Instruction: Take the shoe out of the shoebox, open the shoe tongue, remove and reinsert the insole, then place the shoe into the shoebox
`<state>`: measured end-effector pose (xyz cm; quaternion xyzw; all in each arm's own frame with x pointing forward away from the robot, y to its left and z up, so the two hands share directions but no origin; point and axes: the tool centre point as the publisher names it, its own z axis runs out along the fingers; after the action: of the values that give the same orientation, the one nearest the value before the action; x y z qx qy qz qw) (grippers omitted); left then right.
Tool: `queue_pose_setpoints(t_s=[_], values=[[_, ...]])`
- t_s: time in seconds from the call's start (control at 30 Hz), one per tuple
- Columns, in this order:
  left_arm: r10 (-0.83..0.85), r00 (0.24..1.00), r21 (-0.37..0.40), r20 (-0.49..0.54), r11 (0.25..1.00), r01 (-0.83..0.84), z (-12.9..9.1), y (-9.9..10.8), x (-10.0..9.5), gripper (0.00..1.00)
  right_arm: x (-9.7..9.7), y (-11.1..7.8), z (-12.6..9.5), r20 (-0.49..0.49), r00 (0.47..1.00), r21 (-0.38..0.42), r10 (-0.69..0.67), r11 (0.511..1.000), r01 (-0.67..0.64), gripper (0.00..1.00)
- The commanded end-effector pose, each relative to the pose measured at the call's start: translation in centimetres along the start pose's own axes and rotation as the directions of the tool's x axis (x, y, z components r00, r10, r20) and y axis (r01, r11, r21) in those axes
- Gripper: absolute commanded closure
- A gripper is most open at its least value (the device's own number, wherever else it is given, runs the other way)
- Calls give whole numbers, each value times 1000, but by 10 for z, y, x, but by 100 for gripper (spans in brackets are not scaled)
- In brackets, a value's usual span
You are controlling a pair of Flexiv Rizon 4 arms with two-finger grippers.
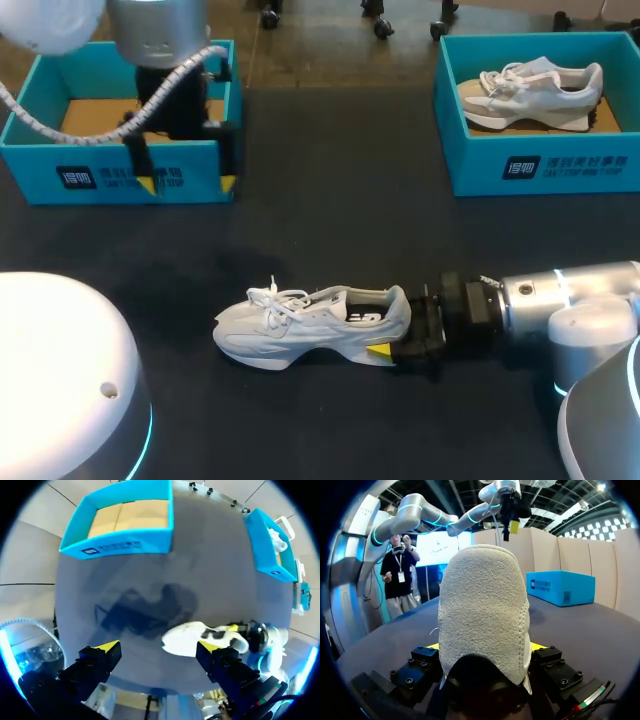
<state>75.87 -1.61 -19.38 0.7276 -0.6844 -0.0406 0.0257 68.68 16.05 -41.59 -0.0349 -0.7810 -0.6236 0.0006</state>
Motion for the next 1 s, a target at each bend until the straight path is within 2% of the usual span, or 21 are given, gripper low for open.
queue_pose_setpoints(t_s=[0.03, 0.43, 0.47, 0.53, 0.67, 0.9, 1.0], values=[[4, 1000, -10, -4, 1000, -4, 1, 1, 6, 0, 0, -1, 3, 1, 1000, 3, -1, 1000, 1, 100], [4, 1000, -10, -4, 1000, -4, 1, 1, 6, 0, 0, -1, 3, 1, 1000, 3, -1, 1000, 1, 100], [-1, 1000, 13, -1, 1000, 1, 6, 0, 6, 0, 0, -1, 3, 1, 1000, 3, -1, 1000, 1, 100], [7, 1000, -8, 12, 1000, -7, 14, 1, 12, 0, 0, -1, 3, 1, 1000, 3, -1, 1000, 1, 100], [75, 997, -62, 35, 995, -73, 28, 16, 43, 0, 0, -1, 3, 1, 1000, 3, -1, 1000, 1, 100], [147, 987, -72, 59, 987, -143, 45, 39, 87, 0, 0, -1, 3, 1, 1000, 3, -1, 1000, 1, 100], [150, 986, -100, 67, 985, -143, 54, 46, 106, 0, 0, -1, 3, 1, 1000, 3, -1, 1000, 1, 100]])
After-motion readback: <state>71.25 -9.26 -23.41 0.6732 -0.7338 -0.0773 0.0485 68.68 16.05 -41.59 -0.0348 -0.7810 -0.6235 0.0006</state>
